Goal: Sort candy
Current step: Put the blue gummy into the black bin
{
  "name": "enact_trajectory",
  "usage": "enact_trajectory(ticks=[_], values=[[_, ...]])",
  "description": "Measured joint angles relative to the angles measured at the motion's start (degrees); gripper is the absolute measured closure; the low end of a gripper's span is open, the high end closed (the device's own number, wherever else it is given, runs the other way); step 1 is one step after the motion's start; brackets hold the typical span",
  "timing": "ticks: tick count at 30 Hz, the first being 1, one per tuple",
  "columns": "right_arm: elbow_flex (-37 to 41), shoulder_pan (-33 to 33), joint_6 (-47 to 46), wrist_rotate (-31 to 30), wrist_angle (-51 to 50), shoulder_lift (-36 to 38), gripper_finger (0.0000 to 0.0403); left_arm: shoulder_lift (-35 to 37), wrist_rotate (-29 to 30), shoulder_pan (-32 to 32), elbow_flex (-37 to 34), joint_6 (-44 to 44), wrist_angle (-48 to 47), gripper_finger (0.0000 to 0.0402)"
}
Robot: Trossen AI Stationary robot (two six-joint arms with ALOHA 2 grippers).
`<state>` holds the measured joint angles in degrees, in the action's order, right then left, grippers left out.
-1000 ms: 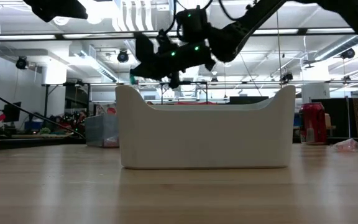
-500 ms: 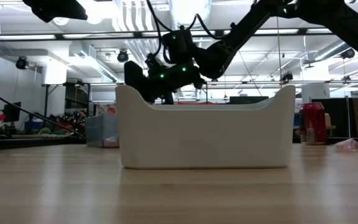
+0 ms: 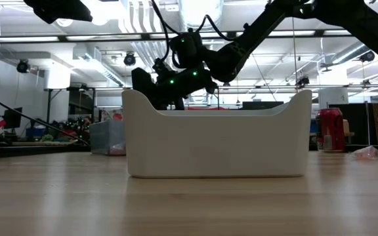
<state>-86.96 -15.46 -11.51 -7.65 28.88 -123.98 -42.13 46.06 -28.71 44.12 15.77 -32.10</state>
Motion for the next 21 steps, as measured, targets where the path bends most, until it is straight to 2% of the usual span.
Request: enact_trajectory(ticks=[4,9,17,21], values=[[0.0,-0.1,-0.5,0.0,-0.8,0.0,0.0241,-0.1,0.0,0.0,0.0,0.0,0.0,0.0325],[0.0,-0.1,-1.4,0.1,-1.6,0.0,0.0205,-0.7,0.0,0.0,0.0,0.2,0.0,0.0325],[0.0,-0.1,-2.1,1.1,-4.6,0.1,0.0181,-2.6,0.0,0.0,0.0,0.2,0.0,0.0325],[0.0,-0.1,-2.7,5.3,-7.1,0.2,0.0182,-3.3,0.0,0.0,0.0,0.2,0.0,0.0325]])
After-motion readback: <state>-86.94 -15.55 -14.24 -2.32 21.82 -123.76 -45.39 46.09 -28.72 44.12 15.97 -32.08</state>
